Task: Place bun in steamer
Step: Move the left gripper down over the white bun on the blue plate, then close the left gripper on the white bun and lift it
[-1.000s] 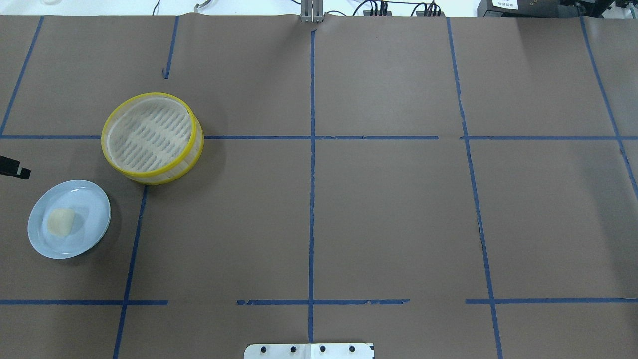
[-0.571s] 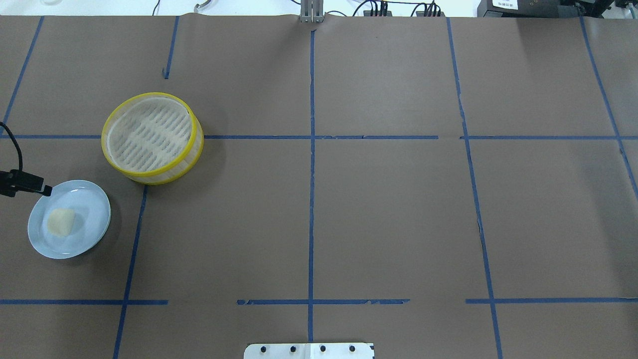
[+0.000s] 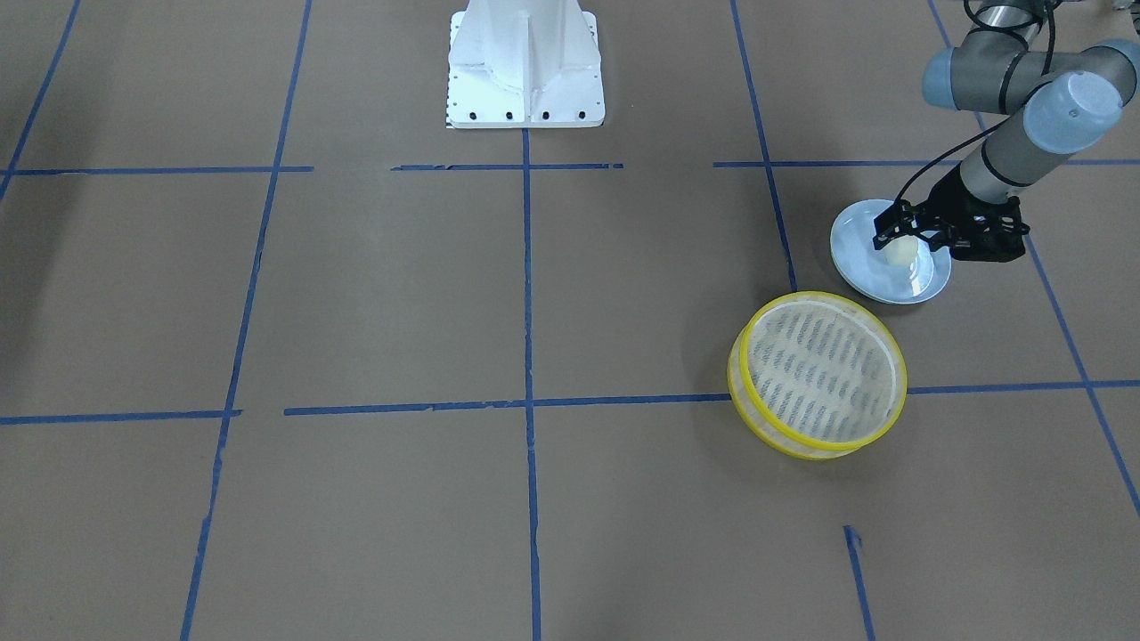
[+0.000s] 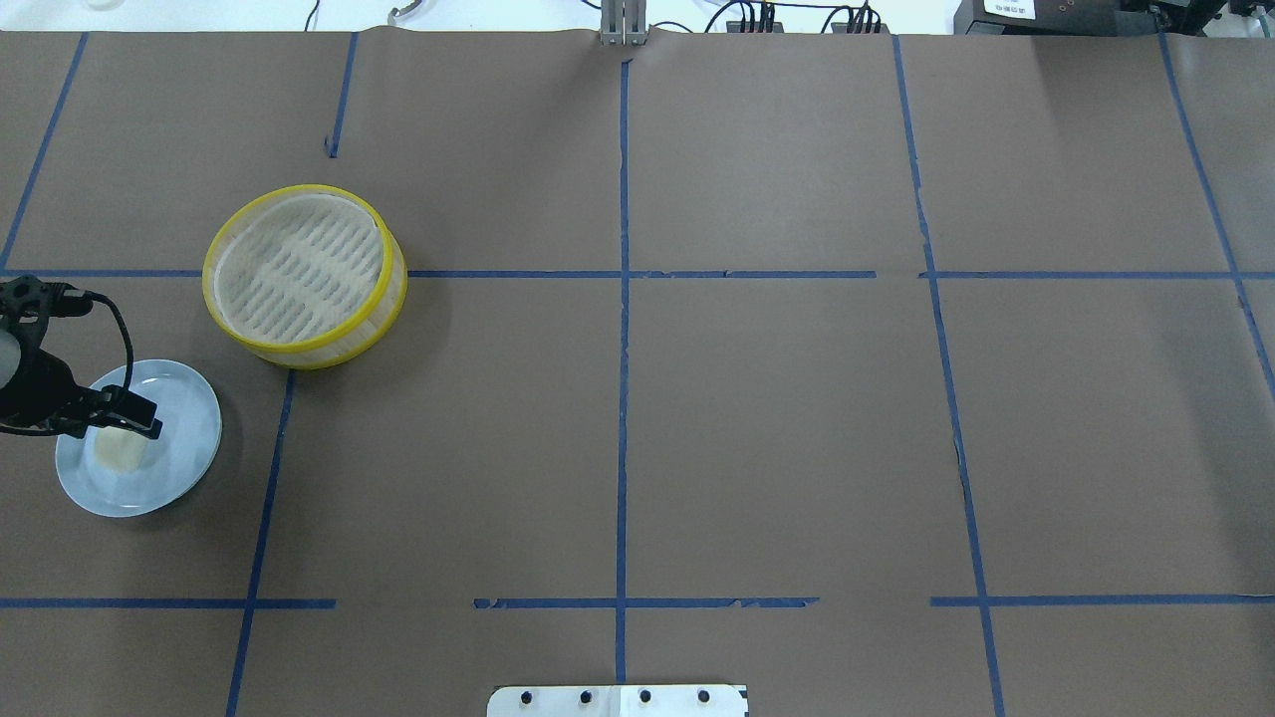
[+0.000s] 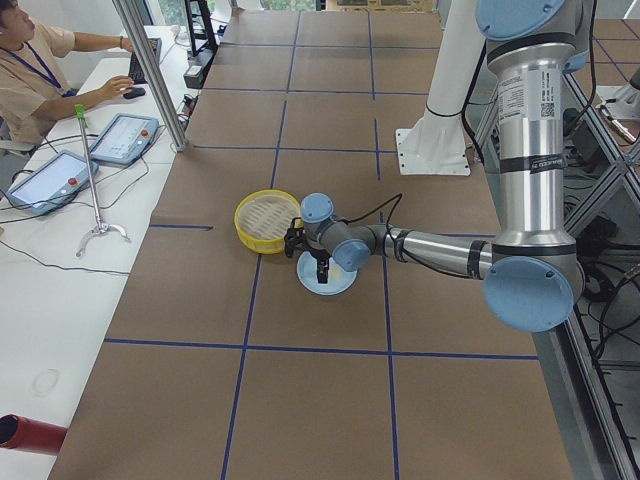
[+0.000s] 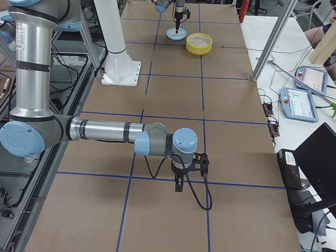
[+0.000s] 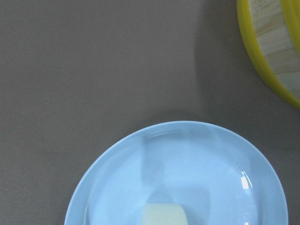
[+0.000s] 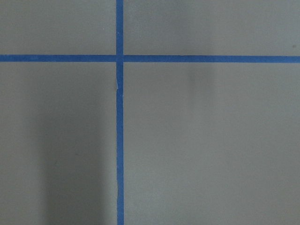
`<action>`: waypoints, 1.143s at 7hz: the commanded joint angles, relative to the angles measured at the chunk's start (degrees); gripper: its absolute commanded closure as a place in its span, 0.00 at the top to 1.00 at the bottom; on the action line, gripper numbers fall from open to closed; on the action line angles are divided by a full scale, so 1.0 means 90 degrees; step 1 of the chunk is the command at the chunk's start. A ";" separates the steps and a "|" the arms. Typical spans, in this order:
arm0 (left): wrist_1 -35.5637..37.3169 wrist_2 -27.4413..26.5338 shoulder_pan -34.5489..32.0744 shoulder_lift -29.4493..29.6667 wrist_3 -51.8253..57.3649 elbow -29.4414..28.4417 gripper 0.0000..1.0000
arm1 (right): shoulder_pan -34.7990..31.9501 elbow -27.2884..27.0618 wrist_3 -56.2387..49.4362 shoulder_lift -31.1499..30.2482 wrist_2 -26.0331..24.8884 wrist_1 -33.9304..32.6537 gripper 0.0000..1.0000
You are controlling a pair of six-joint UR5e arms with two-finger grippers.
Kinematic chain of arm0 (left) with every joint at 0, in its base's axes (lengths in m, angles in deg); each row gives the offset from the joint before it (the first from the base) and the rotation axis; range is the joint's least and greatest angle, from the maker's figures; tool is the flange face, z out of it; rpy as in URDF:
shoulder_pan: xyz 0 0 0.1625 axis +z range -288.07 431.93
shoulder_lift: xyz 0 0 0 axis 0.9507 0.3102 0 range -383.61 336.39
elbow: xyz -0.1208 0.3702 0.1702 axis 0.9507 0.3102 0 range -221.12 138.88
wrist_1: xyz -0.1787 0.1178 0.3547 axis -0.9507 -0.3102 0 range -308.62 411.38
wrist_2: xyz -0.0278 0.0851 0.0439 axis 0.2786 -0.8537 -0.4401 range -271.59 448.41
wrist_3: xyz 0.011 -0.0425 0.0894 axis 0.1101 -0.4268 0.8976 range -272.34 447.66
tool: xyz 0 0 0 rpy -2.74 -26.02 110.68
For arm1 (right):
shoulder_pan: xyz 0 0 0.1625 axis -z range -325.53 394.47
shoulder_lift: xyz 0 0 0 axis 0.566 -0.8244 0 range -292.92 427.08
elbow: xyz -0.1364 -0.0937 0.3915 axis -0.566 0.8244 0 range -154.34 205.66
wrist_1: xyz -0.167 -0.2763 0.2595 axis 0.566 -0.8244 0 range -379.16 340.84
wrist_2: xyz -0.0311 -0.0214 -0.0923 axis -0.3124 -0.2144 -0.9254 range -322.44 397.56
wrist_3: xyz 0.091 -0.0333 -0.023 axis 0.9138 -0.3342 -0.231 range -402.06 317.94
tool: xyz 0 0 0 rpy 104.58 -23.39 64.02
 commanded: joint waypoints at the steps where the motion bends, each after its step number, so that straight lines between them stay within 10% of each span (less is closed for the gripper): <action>1: 0.0018 -0.0236 0.0151 -0.0016 -0.0002 -0.0024 0.92 | 0.0000 0.0000 0.0000 0.0000 0.0000 0.0000 1.00; 8: 0.0018 -0.0236 0.0210 -0.0035 0.0067 -0.0044 0.51 | 0.0000 0.0000 0.0000 0.0000 0.0000 0.0000 1.00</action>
